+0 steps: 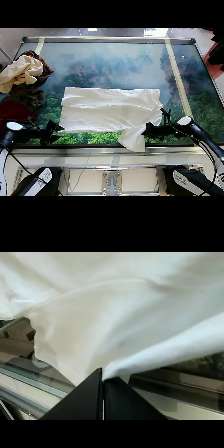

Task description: Fold the shirts.

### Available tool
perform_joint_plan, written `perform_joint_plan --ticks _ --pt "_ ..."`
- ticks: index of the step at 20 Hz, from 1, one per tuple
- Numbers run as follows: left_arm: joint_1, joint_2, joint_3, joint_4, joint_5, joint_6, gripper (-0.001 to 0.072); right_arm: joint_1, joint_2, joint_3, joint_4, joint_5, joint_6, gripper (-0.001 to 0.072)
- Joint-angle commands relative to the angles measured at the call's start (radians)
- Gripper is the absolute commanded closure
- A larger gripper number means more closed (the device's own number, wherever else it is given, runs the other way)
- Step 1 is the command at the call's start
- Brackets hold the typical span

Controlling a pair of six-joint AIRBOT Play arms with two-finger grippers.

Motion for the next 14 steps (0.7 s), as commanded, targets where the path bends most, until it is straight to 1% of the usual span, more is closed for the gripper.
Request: perform_joint_plan --ticks 1,4,6,9,10,11,12,13,14 --pt "0.012 -0.056 -0.006 -0.078 0.057 0.051 0.0242 0.001 0.000 0.000 0.034 0.000 -0.011 0.0680" --pt "0.012 -0.056 -0.006 0.018 0.058 0.002 0.0236 0.001 0.000 0.000 0.047 -0.013 -0.011 0.0680" --pt "0.012 -0.056 -0.006 0.037 0.083 -0.006 0.0236 0.001 0.001 0.000 0.065 -0.017 -0.013 0.0680" --pt "0.012 -0.057 -0.006 0.011 0.151 -0.005 0.0246 0.001 0.011 0.000 0.078 -0.028 -0.018 0.0680" --pt "0.012 -0.057 -0.006 -0.002 0.164 0.014 0.0248 0.001 0.018 0.000 0.079 -0.035 -0.018 0.0680" --pt "0.012 -0.057 -0.006 -0.015 0.174 0.043 0.0278 0.001 0.027 0.000 0.080 -0.042 -0.018 0.0681" --pt "0.012 -0.057 -0.006 -0.027 0.184 0.068 0.0523 0.000 0.038 0.000 0.081 -0.046 -0.018 0.0680" --pt "0.012 -0.057 -0.005 -0.042 0.195 0.079 0.0699 0.000 0.051 0.000 0.081 -0.045 -0.018 0.0681" --pt "0.012 -0.057 -0.004 -0.076 0.191 0.116 0.0697 0.000 0.068 0.000 0.081 -0.040 -0.013 0.0681"
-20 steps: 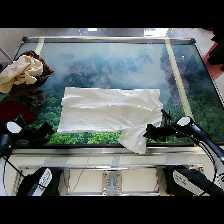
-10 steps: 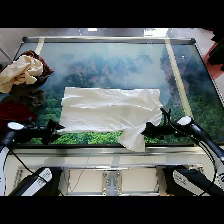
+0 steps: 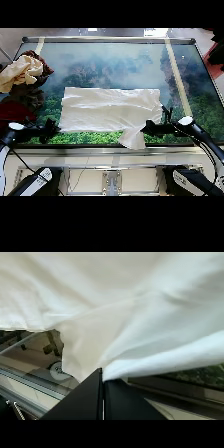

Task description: Fold the shirts.

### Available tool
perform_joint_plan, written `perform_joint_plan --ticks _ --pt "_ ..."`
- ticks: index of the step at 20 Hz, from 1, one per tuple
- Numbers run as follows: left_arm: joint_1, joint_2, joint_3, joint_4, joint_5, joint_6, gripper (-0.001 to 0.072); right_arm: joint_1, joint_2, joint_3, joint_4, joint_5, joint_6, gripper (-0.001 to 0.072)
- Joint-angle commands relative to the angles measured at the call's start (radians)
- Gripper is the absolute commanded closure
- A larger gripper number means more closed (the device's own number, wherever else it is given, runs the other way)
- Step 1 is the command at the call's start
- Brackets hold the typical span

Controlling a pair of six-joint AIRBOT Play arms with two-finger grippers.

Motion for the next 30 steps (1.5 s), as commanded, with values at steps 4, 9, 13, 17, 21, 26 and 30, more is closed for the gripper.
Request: perform_joint_plan --ticks 4,9,13,17,21,26,30 --pt "0.002 0.022 0.060 -0.284 -0.118 0.279 0.0698 -0.001 0.145 0.048 -0.099 0.057 0.082 0.0681" --pt "0.001 0.158 0.223 -0.445 -0.108 0.327 0.0699 0.000 0.228 0.317 -0.620 0.275 0.267 0.0683" --pt "-0.060 0.177 0.420 -0.323 -0.082 0.354 0.0700 0.000 0.195 0.518 -0.674 0.158 0.254 0.0685" --pt "-0.356 0.114 0.519 0.118 0.075 0.181 0.0701 0.000 -0.036 0.679 -0.600 0.039 0.187 0.0685" --pt "-0.512 -0.106 0.583 0.458 0.212 -0.083 0.0701 0.000 -0.311 0.833 -0.544 -0.111 0.160 0.0685" --pt "-0.510 -0.430 0.786 0.489 0.222 -0.148 0.0701 0.000 -0.567 0.914 -0.599 -0.109 0.199 0.0685" --pt "-0.510 -0.554 0.890 0.493 0.208 -0.154 0.0700 0.000 -0.660 0.914 -0.790 -0.045 0.274 0.0685"
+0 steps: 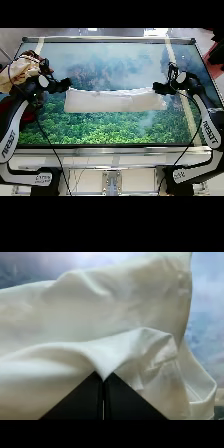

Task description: Fold the shirts.

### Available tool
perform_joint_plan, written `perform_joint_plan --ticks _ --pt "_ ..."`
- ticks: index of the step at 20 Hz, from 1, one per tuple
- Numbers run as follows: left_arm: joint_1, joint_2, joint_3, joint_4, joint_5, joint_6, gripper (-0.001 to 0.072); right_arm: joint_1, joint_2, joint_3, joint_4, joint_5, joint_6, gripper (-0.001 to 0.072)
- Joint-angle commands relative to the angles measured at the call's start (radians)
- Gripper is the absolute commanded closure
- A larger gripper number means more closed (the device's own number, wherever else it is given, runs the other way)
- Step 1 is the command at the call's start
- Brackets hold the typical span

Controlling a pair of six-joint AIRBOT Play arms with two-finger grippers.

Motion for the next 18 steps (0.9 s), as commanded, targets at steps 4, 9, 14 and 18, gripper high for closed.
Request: perform_joint_plan --ticks 4,9,14,18 --pt "-0.005 -0.143 0.074 0.029 -0.024 -0.026 0.0699 0.002 -0.137 0.012 -0.108 0.028 0.045 0.0684" --pt "-0.003 -0.143 0.094 0.027 -0.055 -0.025 0.0278 -0.001 -0.105 0.013 -0.087 0.005 0.035 0.0418" --pt "0.001 -0.068 0.241 0.025 -0.107 -0.024 0.0098 -0.004 0.157 0.049 -0.212 0.000 -0.018 0.0300" --pt "0.000 0.042 0.259 0.004 -0.099 -0.008 0.0098 -0.143 0.236 0.047 -0.151 -0.021 -0.024 0.0228"
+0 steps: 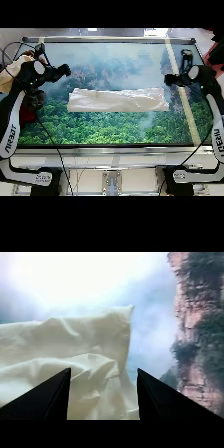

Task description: Fold the shirts.

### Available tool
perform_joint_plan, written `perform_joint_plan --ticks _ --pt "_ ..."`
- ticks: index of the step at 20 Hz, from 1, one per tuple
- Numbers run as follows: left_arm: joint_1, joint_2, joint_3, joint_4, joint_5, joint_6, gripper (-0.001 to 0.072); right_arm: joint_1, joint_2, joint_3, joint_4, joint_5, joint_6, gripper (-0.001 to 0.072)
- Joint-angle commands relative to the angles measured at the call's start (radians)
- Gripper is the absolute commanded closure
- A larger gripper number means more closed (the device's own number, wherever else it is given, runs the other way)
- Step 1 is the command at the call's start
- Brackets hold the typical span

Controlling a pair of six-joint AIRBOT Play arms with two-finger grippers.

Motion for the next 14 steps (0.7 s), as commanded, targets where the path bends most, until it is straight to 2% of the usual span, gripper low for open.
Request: perform_joint_plan --ticks 1,3,5,7,8,10,11,12,13,14 --pt "0.000 0.077 0.024 -0.067 -0.011 0.051 0.0098 -0.150 0.040 -0.012 0.181 0.004 -0.068 0.0224" --pt "-0.003 0.083 0.024 -0.226 -0.023 0.158 0.0099 -0.283 -0.023 -0.045 0.502 0.052 -0.230 0.0215" --pt "-0.025 0.083 0.024 -0.342 -0.018 0.238 0.0114 -0.374 -0.103 -0.053 0.658 0.130 -0.325 0.0168" --pt "-0.082 0.083 0.024 -0.364 0.012 0.285 0.0149 -0.412 -0.185 -0.053 0.664 0.192 -0.346 0.0150" --pt "-0.122 0.083 0.024 -0.362 0.035 0.323 0.0149 -0.416 -0.225 -0.053 0.665 0.204 -0.354 0.0083" --pt "-0.208 0.083 0.024 -0.341 0.093 0.399 0.0149 -0.408 -0.291 -0.052 0.682 0.201 -0.396 0.0081" --pt "-0.246 0.083 0.024 -0.321 0.116 0.413 0.0151 -0.405 -0.319 -0.052 0.699 0.193 -0.418 0.0078" --pt "-0.280 0.083 0.024 -0.294 0.132 0.412 0.0179 -0.400 -0.343 -0.051 0.719 0.191 -0.440 0.0071" --pt "-0.311 0.083 0.024 -0.274 0.138 0.412 0.0246 -0.394 -0.367 -0.050 0.742 0.190 -0.462 0.0068" --pt "-0.333 0.083 0.024 -0.274 0.137 0.412 0.0249 -0.389 -0.389 -0.050 0.760 0.188 -0.492 0.0068"
